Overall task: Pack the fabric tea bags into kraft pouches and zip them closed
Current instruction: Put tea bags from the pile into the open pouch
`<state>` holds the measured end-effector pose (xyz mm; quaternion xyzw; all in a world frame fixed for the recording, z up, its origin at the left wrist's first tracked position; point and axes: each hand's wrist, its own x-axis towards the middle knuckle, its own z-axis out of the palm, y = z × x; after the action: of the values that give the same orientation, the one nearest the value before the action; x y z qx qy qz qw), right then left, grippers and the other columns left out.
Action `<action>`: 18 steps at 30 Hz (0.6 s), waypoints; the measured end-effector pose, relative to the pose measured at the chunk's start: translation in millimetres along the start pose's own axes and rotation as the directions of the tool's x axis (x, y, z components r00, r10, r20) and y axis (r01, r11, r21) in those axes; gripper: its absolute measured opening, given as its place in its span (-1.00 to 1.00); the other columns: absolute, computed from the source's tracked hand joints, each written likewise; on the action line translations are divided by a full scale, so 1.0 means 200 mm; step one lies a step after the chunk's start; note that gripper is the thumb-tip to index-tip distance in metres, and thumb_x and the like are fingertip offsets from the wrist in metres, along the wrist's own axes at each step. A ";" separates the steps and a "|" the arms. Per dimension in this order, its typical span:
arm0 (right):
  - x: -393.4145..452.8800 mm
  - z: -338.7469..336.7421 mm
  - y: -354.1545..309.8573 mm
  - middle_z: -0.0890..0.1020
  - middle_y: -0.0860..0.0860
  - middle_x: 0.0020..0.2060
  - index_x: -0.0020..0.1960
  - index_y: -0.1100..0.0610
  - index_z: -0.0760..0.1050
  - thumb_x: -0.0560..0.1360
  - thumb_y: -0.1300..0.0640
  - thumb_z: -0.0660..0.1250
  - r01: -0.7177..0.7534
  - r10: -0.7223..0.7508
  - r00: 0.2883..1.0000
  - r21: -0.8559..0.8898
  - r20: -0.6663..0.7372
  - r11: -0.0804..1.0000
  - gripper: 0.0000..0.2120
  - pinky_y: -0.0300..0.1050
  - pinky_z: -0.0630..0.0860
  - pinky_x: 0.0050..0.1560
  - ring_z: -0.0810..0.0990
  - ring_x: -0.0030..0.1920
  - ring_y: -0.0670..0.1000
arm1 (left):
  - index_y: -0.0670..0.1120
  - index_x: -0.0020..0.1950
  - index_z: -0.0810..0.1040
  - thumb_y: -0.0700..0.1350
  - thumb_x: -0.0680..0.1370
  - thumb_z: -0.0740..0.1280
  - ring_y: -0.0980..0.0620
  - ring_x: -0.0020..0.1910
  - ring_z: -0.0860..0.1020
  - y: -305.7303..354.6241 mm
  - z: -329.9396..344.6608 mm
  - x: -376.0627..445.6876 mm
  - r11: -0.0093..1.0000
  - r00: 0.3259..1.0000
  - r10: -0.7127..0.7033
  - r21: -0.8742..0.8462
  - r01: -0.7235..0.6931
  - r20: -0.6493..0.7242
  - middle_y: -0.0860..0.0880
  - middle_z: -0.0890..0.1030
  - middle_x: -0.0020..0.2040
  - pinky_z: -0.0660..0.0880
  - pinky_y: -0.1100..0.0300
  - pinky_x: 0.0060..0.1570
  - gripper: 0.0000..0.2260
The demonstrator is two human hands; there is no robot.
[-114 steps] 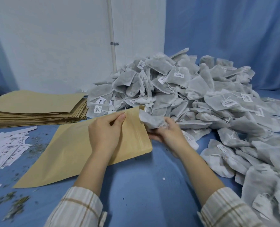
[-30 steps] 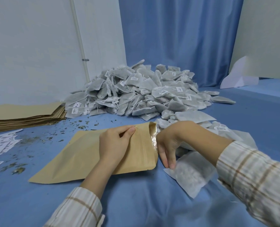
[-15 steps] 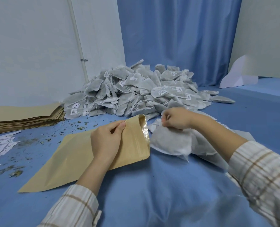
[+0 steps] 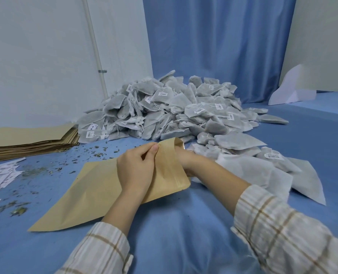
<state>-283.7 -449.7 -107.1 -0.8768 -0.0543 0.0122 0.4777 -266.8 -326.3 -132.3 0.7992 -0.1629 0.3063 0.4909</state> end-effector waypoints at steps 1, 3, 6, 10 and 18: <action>0.00 -0.02 0.00 0.43 -0.02 -0.36 -0.29 0.13 0.39 0.57 0.33 0.14 0.039 -0.036 0.999 -0.110 0.023 0.993 -0.72 -0.42 0.39 -0.38 0.38 -0.34 -0.10 | 0.02 0.00 0.69 -0.03 0.51 0.37 0.02 -0.09 0.58 -0.01 -0.01 0.00 1.000 1.000 0.010 0.006 -0.010 0.010 -0.01 0.70 -0.11 0.22 0.42 -0.23 -0.86; 0.00 -0.08 -0.01 0.55 0.05 -0.21 -0.15 0.23 0.50 0.52 0.30 0.21 0.119 -0.146 0.989 -0.438 -0.029 0.891 -0.87 -0.28 0.47 -0.11 0.49 -0.19 -0.02 | 0.03 -0.01 0.69 -0.02 0.51 0.37 0.05 -0.11 0.58 -0.03 -0.02 0.01 1.000 0.999 0.021 0.021 -0.021 0.028 0.01 0.70 -0.12 0.21 0.42 -0.23 -0.86; -0.05 -0.21 0.02 0.63 -0.07 -0.13 -0.02 0.03 0.60 0.47 0.20 0.27 0.028 -0.087 0.995 -0.679 -0.053 0.734 -0.82 -0.27 0.45 -0.17 0.54 -0.21 -0.14 | 0.03 0.01 0.69 -0.01 0.52 0.36 0.08 -0.12 0.56 -0.05 -0.02 0.01 0.999 1.000 -0.005 0.033 0.004 0.028 0.02 0.70 -0.11 0.21 0.43 -0.24 -0.85; -0.11 -0.29 0.07 0.57 -0.13 -0.04 0.09 -0.17 0.55 0.37 0.17 0.35 -0.136 0.396 0.909 -0.807 0.128 0.574 -0.64 -0.20 0.52 -0.04 0.56 -0.02 -0.09 | 0.01 0.01 0.69 -0.02 0.52 0.35 0.10 -0.14 0.55 -0.05 0.00 0.02 0.999 0.999 -0.023 0.042 0.021 0.036 0.01 0.70 -0.11 0.23 0.45 -0.26 -0.85; 0.03 -0.25 0.15 0.64 -0.07 -0.15 -0.09 -0.04 0.61 0.42 0.02 0.37 -0.010 -0.137 0.984 -0.804 -0.114 0.595 -0.91 -0.17 0.43 -0.12 0.54 -0.06 -0.02 | 0.03 0.02 0.68 -0.01 0.52 0.35 0.20 -0.20 0.45 -0.07 0.00 0.04 0.998 0.999 -0.035 0.044 0.034 0.027 0.03 0.70 -0.11 0.25 0.60 -0.24 -0.85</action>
<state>-272.0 -507.4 -104.2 -0.9930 -0.0460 -0.1024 0.0362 -253.0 -319.8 -137.6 0.8164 -0.1490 0.2903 0.4765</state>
